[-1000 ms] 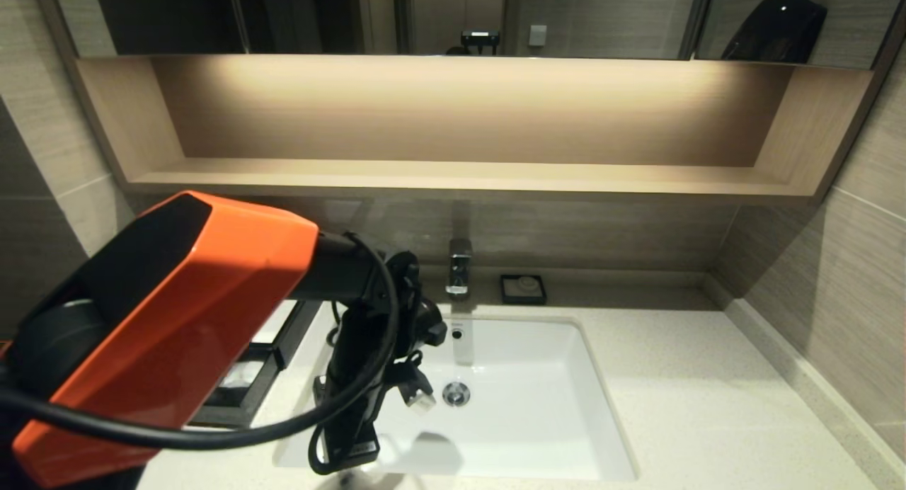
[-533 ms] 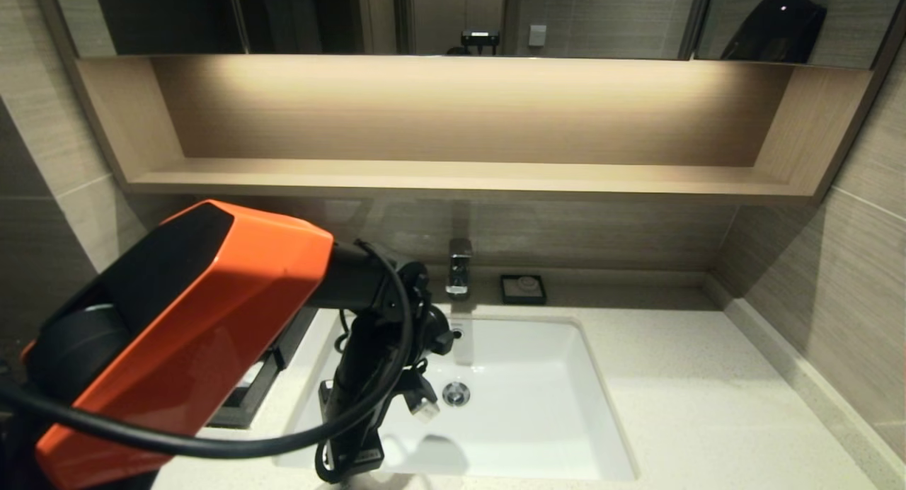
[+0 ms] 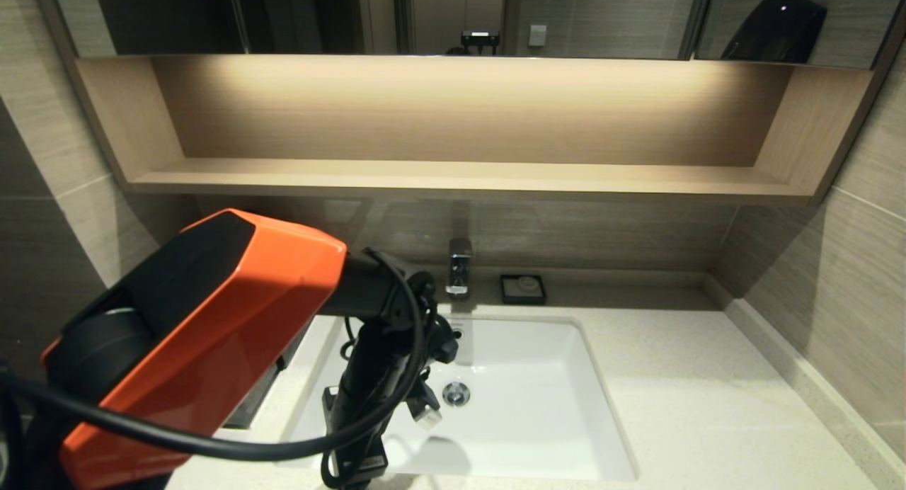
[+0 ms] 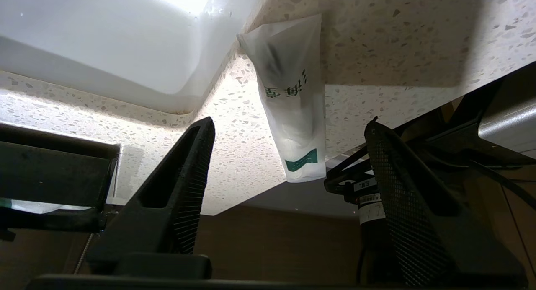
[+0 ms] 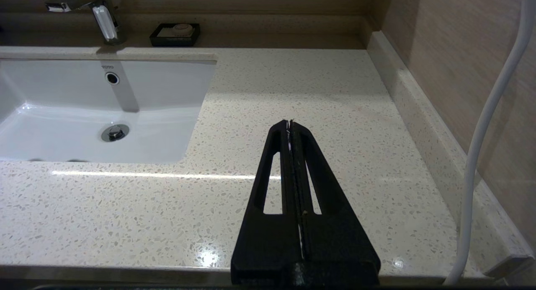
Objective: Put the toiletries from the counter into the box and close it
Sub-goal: Pick up the bathroom toiletry
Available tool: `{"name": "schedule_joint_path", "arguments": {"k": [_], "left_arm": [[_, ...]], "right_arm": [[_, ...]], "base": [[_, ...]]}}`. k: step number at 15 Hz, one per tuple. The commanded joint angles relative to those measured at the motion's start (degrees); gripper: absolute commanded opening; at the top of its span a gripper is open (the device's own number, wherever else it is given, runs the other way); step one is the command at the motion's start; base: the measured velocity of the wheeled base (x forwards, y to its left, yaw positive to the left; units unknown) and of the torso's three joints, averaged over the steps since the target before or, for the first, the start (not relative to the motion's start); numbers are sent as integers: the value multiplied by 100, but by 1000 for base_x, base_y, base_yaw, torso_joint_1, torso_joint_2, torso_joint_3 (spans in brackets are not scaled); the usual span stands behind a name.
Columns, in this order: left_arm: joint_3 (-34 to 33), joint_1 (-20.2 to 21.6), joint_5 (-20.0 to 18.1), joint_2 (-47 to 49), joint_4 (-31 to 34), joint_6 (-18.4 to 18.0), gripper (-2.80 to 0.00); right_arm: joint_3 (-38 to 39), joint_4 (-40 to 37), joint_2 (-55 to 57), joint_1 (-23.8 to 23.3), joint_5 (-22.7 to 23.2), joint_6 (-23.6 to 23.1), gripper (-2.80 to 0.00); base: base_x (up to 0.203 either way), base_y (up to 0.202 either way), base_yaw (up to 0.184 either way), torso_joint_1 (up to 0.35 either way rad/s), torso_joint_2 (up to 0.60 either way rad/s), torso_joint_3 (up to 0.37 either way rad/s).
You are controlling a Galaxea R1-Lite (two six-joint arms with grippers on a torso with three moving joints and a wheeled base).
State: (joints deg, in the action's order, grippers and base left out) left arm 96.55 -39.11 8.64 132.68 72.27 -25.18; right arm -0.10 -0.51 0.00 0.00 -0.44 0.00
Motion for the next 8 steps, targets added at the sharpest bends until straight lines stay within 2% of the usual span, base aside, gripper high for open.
{"name": "schedule_joint_path", "arguments": {"k": [1, 8], "left_arm": [[21, -33, 3, 73, 35, 29, 0], [13, -35, 15, 153, -63, 31, 0]], "right_arm": [[1, -2, 0, 0, 0, 0, -280], [1, -2, 0, 0, 0, 0, -280]], "base": [[0, 0, 0, 0, 0, 0], [0, 0, 0, 0, 0, 0]]}}
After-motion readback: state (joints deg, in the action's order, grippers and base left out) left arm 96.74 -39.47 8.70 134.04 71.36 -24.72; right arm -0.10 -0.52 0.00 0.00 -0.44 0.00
